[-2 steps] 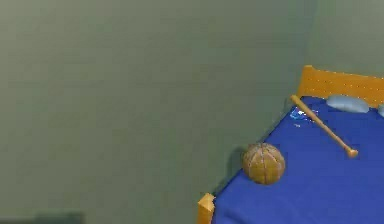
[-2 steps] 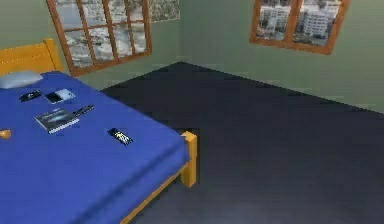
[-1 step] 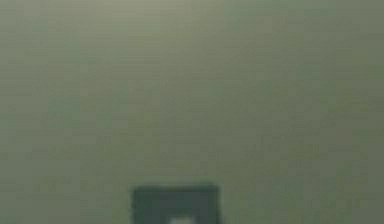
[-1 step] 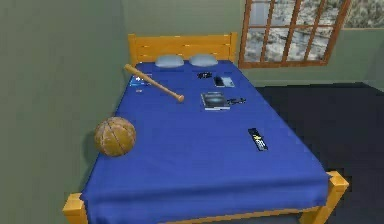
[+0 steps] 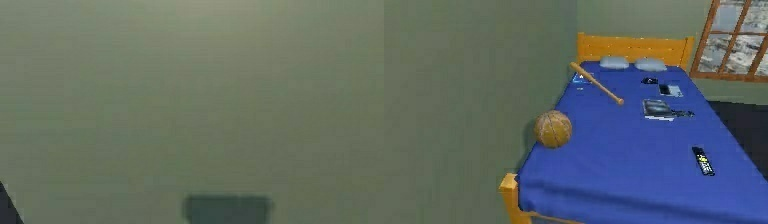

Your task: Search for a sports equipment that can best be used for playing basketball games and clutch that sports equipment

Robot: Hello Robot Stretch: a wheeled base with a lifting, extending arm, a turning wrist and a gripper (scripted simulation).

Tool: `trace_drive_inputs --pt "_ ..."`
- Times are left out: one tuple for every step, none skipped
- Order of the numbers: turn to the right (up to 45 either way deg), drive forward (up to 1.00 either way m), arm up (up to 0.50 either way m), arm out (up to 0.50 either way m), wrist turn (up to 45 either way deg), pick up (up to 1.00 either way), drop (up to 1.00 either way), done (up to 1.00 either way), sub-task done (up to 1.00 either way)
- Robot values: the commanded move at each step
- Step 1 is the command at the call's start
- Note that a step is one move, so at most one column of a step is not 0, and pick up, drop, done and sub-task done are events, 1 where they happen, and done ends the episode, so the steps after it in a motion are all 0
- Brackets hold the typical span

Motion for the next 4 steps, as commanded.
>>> trace_drive_inputs --pt "45.0 0.00 0.00 0.00 0.0 0.00 0.00 0.00 0.00" --pt "42.0 0.00 0.00 0.00 0.0 0.00 0.00 0.00 0.00" --pt "0.0 0.40 0.00 0.00 0.0 0.00 0.00 0.00 0.00" --pt "-45.0 0.00 0.00 0.00 0.0 0.00 0.00 0.00 0.00"
